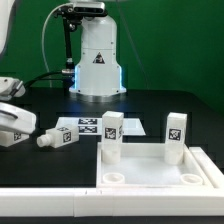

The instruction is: Assemble square table

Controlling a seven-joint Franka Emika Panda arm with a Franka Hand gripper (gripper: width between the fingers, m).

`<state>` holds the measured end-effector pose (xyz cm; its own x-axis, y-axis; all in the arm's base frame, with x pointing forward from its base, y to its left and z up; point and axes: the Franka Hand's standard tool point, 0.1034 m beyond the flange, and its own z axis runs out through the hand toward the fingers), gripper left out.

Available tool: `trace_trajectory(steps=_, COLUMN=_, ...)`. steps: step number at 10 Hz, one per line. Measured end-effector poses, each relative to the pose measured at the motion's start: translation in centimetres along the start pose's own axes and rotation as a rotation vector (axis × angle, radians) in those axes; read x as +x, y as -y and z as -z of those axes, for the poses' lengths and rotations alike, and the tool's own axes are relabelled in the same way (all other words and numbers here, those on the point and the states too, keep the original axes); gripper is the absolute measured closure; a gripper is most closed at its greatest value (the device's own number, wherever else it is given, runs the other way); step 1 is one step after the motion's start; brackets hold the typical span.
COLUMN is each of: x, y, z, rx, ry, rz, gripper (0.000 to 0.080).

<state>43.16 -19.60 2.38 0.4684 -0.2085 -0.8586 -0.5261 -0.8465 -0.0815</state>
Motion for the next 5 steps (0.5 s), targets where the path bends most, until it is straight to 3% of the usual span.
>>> trace_trajectory(steps=3, x=0.53, y=-0.37, z=-0.60, rx=-0.002, ry=-0.019, rz=0.029, gripper=0.0151)
trace_trajectory(steps=4, x=0.53, y=-0.33, z=-0.63, rx=-0.003, ry=-0.018, rz=0.029, gripper=0.0267)
trace_trajectory(steps=5, x=0.55, y=-0.33, z=-0.65, rx=-0.003, ry=-0.018, rz=0.029, gripper=0.0267)
